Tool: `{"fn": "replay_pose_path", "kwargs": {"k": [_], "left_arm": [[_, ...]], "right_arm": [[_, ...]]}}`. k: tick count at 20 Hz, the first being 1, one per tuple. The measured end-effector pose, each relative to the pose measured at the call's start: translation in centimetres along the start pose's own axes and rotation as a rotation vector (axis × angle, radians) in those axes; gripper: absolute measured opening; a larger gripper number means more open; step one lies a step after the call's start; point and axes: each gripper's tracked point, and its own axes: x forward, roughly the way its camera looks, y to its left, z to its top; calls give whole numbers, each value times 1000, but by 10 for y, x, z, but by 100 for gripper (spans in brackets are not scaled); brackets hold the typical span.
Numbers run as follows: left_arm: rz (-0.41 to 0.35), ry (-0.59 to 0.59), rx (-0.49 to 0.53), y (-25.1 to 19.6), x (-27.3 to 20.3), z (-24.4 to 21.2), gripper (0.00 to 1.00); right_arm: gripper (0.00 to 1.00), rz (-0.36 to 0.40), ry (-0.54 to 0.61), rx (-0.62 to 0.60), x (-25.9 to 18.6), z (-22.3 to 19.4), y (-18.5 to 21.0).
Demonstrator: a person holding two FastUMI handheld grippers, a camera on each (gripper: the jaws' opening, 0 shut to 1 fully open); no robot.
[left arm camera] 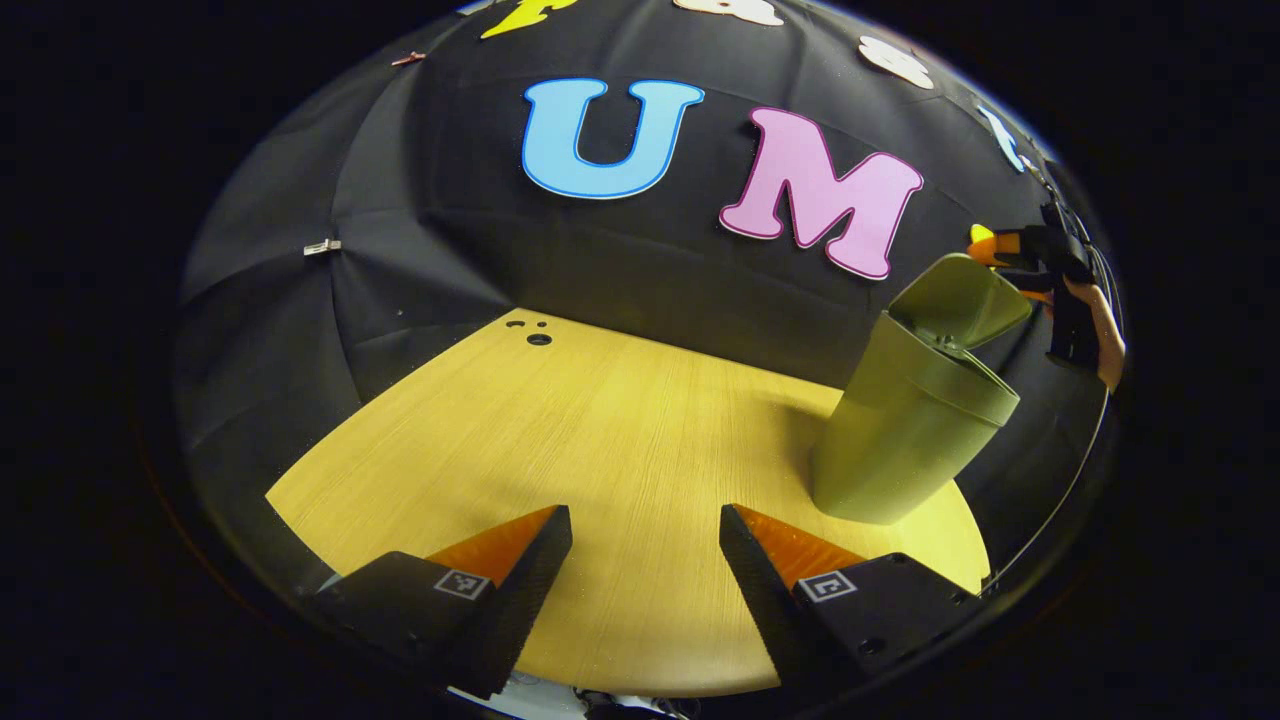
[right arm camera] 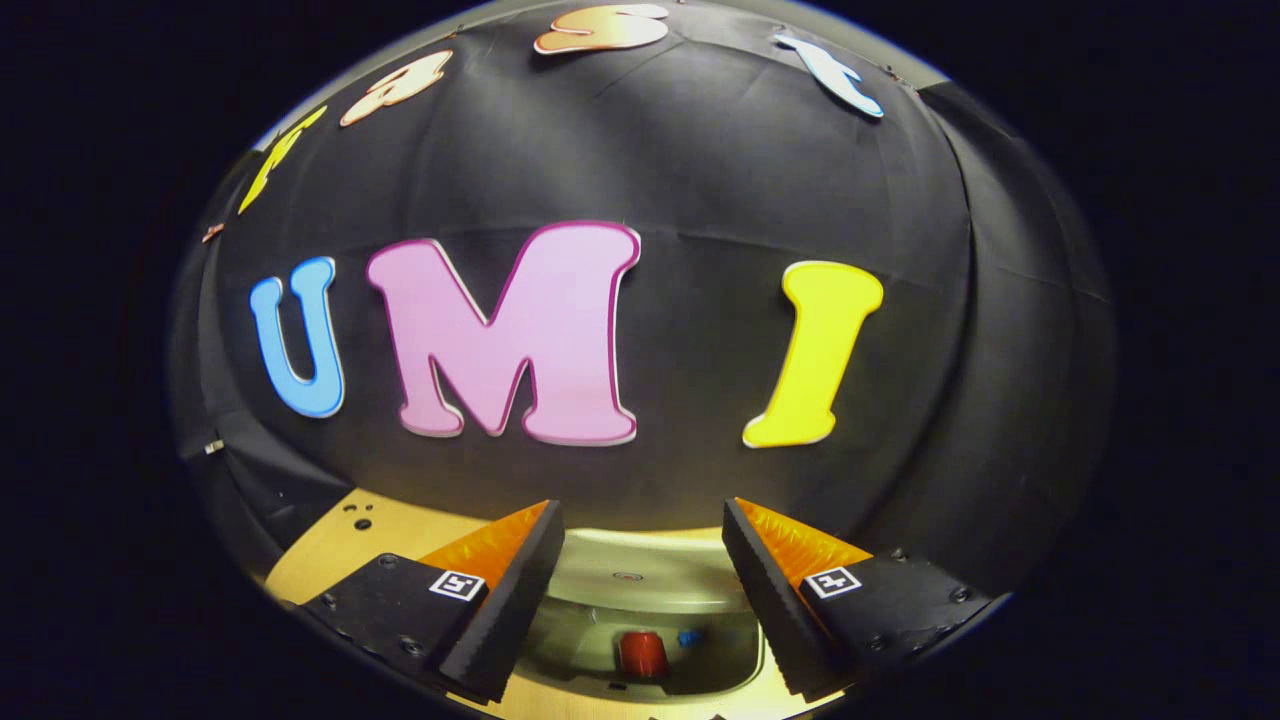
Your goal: Press the lid of the desktop garbage bin to open it, pick up the crumpled paper on the desktop and throw it into the bin, then pick up the pop can on the desktop and drop it into the bin, and finally close the garbage bin lid.
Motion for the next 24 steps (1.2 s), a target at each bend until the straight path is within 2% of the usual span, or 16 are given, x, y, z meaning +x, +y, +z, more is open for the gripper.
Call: {"fn": "replay_pose_path", "kwargs": {"k": [4,5,11,15,24], "left_arm": [[-12,18,-5,12,-12,-13,99],[-12,24,-2,15,-15,-17,96],[-12,19,38,28,-39,-27,96],[-7,15,27,39,-46,-31,96],[-19,21,40,44,-51,-34,96]], "right_arm": [[99,-16,49,-16,-18,-43,3],[99,-18,53,-12,-22,-50,4],[99,-27,146,70,-34,-102,10],[99,-37,121,47,-37,-101,7],[100,-10,150,32,-33,-110,13]]}}
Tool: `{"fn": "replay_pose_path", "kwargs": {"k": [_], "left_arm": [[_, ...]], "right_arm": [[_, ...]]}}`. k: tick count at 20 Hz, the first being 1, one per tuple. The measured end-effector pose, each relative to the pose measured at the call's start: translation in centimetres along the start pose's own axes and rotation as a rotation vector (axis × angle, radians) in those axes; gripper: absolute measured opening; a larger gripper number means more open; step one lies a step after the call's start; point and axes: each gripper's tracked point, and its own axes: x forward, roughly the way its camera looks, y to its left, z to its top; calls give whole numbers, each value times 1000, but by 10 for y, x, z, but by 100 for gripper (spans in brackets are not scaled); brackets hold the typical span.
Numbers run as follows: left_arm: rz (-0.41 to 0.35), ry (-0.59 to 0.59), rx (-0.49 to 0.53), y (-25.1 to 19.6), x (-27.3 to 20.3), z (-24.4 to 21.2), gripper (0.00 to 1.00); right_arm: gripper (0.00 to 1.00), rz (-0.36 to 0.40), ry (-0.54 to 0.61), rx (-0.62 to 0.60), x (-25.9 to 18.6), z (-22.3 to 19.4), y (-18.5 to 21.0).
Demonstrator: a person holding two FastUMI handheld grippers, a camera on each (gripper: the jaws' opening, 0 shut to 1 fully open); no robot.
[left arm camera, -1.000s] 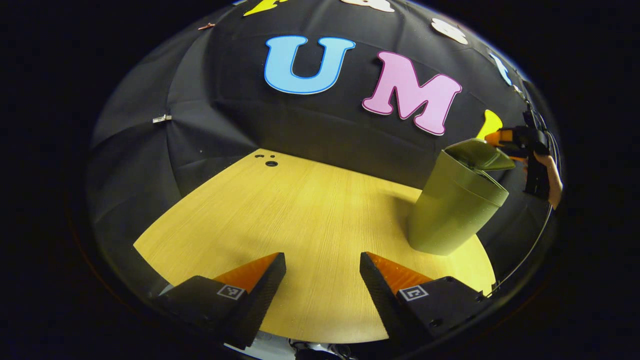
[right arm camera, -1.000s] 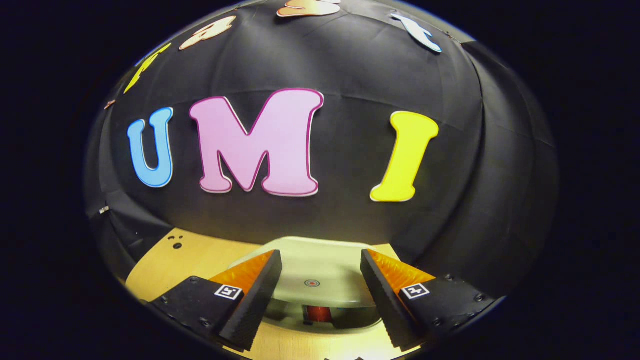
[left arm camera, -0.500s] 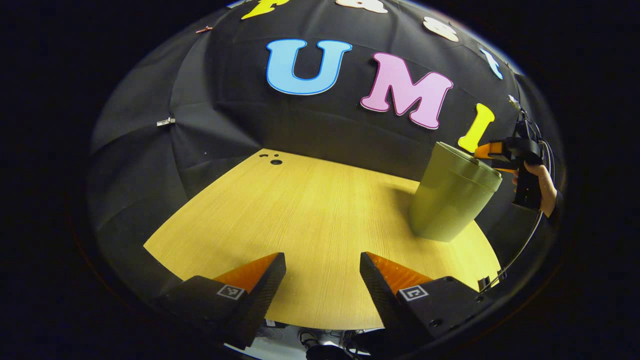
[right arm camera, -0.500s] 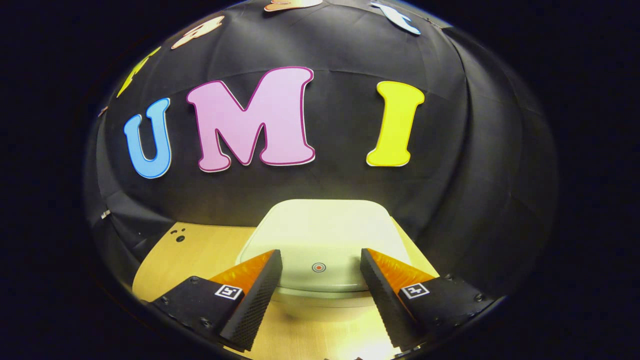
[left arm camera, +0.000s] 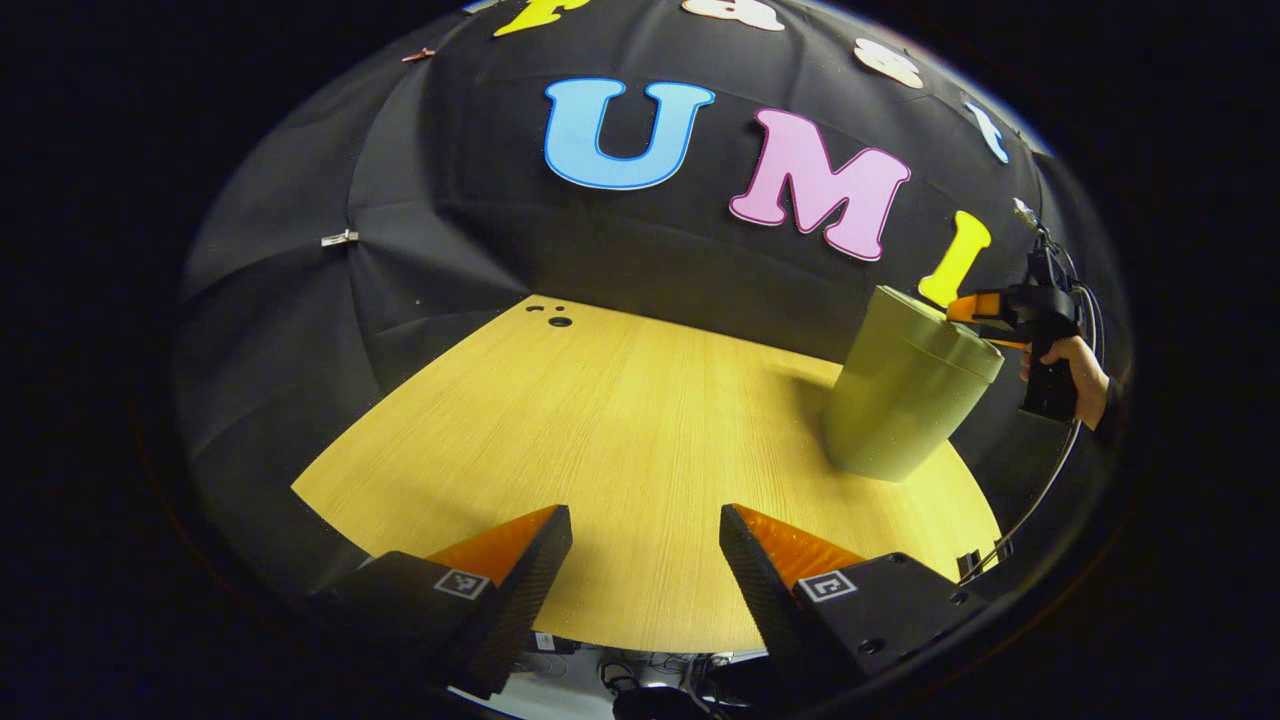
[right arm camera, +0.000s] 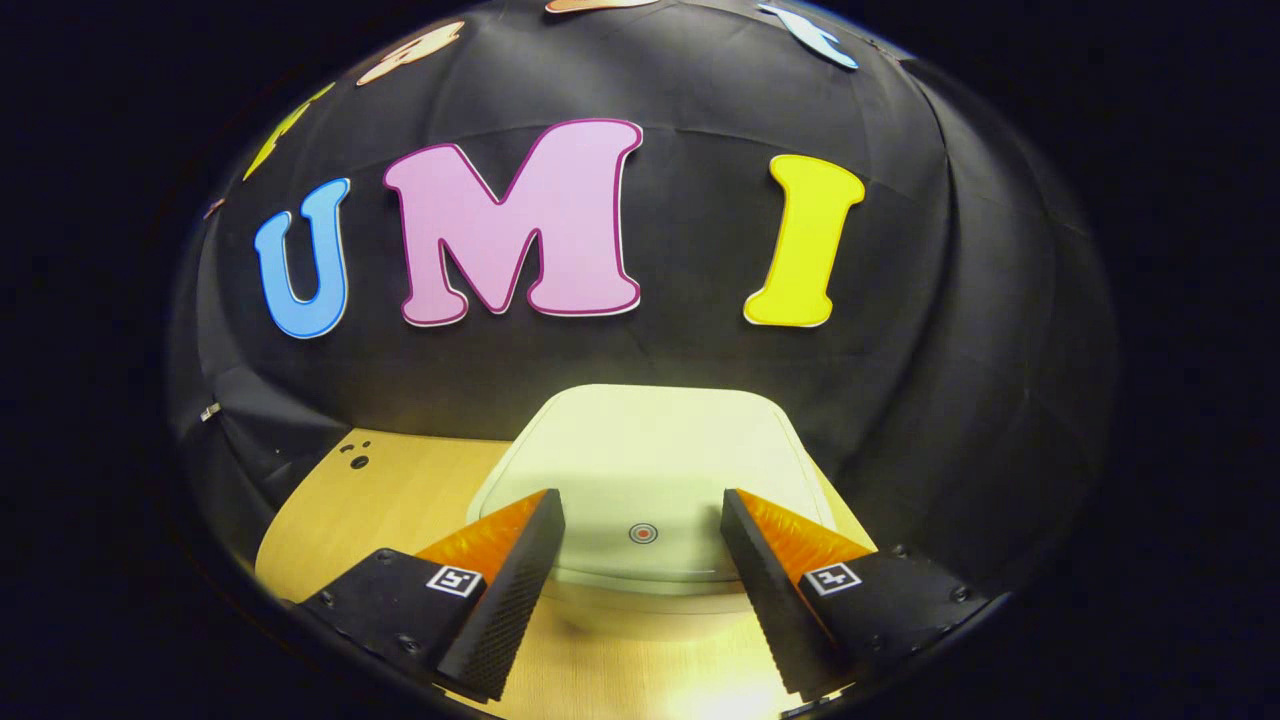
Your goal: Press the lid of the desktop garbage bin to open it, pick up the crumpled paper on the desktop and throw it into the bin, then pick up the pop can on the desktop and drop it into the bin, and finally close the garbage bin lid.
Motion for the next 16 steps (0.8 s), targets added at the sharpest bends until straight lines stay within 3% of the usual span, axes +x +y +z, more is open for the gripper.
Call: {"fn": "replay_pose_path", "kwargs": {"k": [8,16], "left_arm": [[-42,-20,24,-8,5,15,96],[-52,-138,74,-8,-4,72,96]], "right_arm": [[100,2,-28,10,-1,5,2],[99,17,-40,-21,-35,5,18]]}}
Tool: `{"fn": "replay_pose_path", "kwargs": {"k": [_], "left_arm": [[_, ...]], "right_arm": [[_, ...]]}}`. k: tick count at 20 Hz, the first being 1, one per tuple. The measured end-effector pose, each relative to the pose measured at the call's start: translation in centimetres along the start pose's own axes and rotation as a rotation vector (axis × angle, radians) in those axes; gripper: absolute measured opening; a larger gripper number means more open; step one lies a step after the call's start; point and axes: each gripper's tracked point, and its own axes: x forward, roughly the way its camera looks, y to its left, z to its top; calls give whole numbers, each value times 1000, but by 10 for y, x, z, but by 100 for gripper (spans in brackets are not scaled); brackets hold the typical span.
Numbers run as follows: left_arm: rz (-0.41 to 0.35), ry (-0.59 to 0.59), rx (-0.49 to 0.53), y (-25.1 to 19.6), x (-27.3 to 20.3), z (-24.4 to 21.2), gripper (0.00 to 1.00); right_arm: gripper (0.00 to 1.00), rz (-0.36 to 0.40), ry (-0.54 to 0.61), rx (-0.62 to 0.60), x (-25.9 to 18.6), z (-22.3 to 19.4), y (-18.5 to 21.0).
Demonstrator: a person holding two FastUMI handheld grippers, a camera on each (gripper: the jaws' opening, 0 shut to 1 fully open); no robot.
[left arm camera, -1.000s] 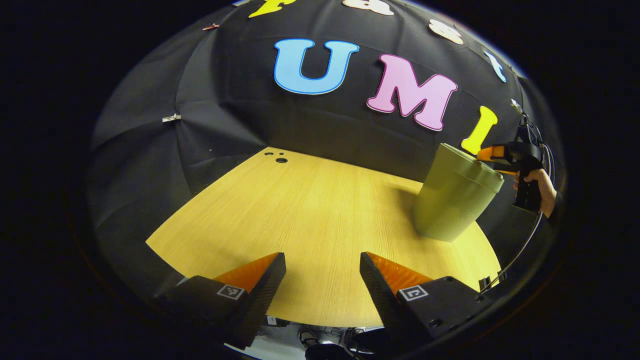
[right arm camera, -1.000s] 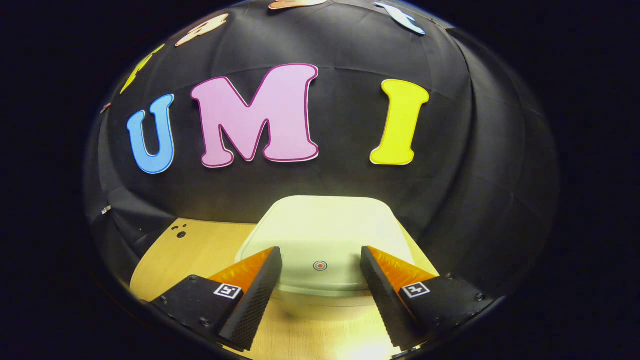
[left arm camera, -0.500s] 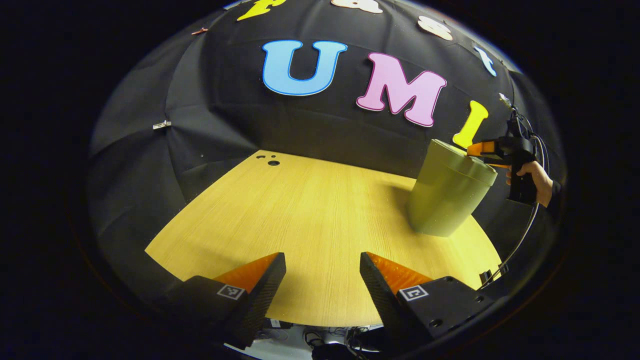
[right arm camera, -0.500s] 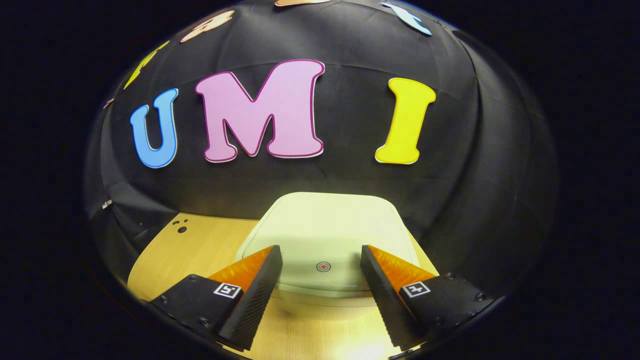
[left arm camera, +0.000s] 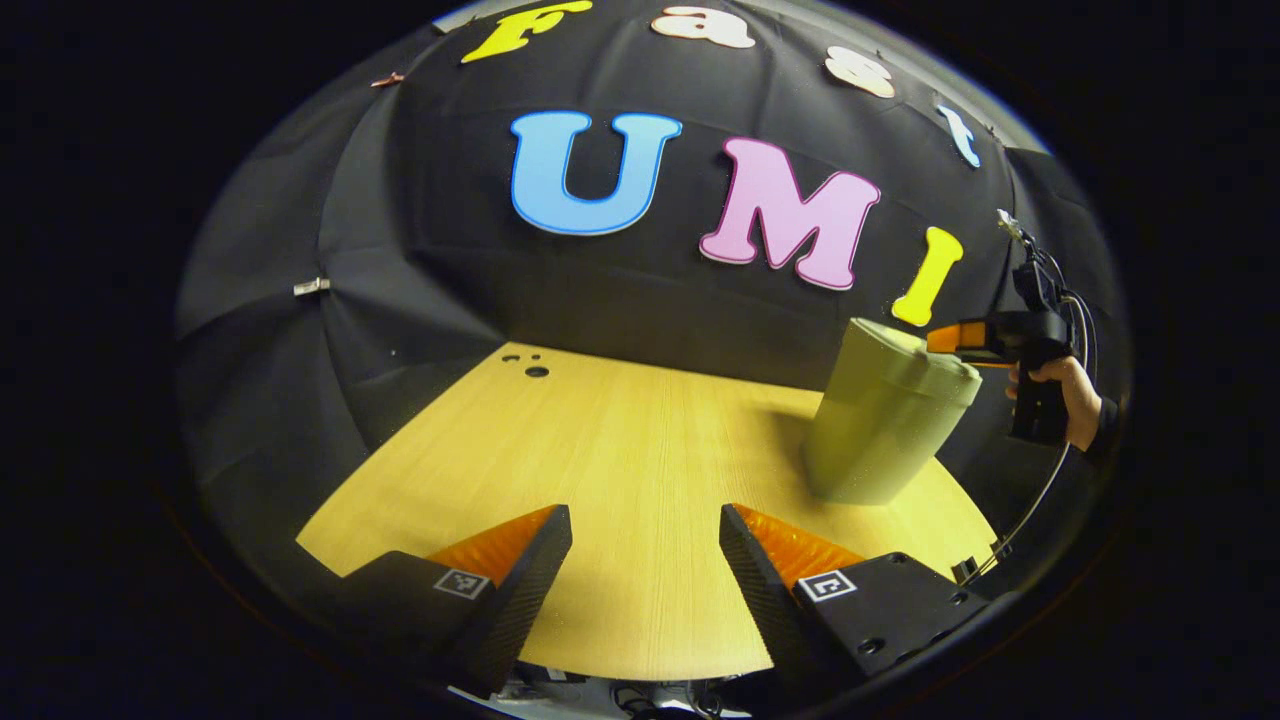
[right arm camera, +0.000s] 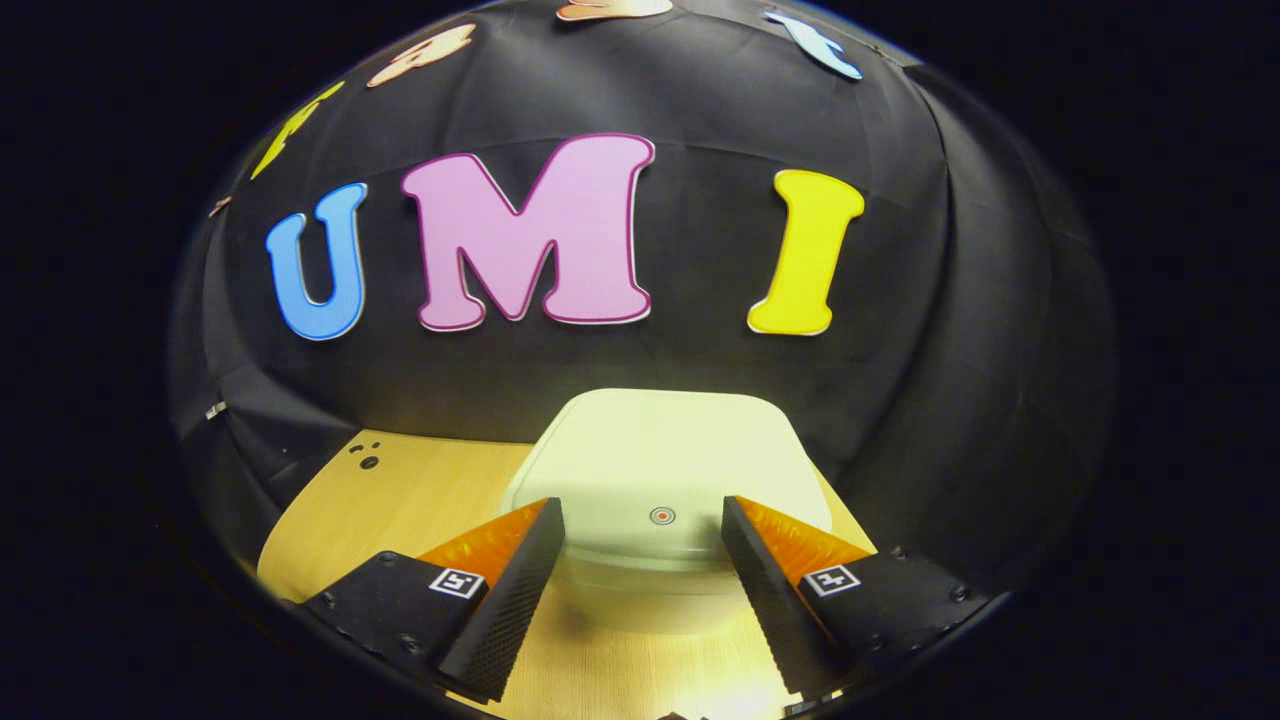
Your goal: Press the lid of the desktop garbage bin to open it, pick up the crumpled paper on the desktop and throw it into the bin, then pick up the pop can on the desktop and drop it into the bin, and finally close the garbage bin lid.
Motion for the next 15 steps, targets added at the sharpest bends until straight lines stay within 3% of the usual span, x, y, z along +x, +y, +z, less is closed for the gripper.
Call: {"fn": "replay_pose_path", "kwargs": {"k": [9,15], "left_arm": [[-27,-218,104,-30,-21,86,96],[-77,-275,132,-57,-24,93,95]], "right_arm": [[99,101,-198,-26,-92,19,60],[99,121,-251,-45,-135,-5,81]]}}
